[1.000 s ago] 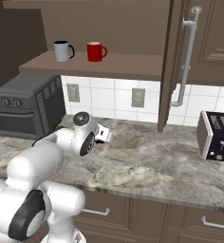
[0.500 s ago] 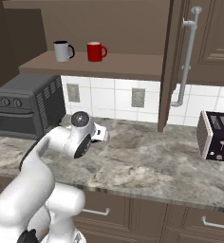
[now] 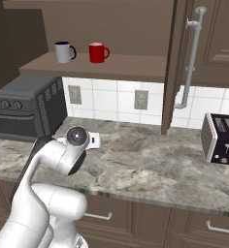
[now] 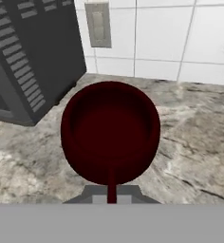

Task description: Pick the mug on the counter and place it in the cabinet with the handle facing the right, like the mugs already inside.

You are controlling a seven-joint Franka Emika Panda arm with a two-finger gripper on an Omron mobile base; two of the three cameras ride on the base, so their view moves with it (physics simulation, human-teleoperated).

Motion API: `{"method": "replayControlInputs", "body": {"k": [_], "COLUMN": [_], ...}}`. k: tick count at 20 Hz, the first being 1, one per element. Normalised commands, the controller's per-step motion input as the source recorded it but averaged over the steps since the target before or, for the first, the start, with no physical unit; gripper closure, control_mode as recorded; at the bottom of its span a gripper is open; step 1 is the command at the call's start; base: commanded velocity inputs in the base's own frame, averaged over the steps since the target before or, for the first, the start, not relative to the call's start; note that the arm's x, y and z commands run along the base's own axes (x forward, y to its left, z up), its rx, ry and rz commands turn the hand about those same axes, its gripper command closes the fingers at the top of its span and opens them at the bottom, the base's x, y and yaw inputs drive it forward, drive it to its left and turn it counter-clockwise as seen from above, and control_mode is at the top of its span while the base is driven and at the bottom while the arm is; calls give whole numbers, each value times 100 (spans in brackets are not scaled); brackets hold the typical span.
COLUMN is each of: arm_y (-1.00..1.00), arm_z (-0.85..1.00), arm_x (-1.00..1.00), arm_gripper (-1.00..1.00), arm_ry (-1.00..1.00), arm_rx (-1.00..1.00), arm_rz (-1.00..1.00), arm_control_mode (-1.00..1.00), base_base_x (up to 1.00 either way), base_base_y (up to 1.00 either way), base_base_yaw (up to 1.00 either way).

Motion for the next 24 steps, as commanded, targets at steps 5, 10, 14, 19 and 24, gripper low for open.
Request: {"method": "replayControlInputs", "body": {"k": [5,10,14,19,24], "arm_y": [-1,0,4,8,1], "arm_z": [1,21,23,23,0], "arm_x": [-3,-1,0,13,2], "arm_gripper": [100,100,100,100,100], "arm_ry": [-4,2,5,26,7], "arm_rx": [1,-5,-12,-5,0], "arm_rz": [20,22,15,10,3], "arm_control_mode": [-100,-100,-100,-100,-100], "base_base_x": [0,0,0,0,0], "base_base_y": [0,0,0,0,0], "base_base_yaw": [0,0,0,0,0]}}
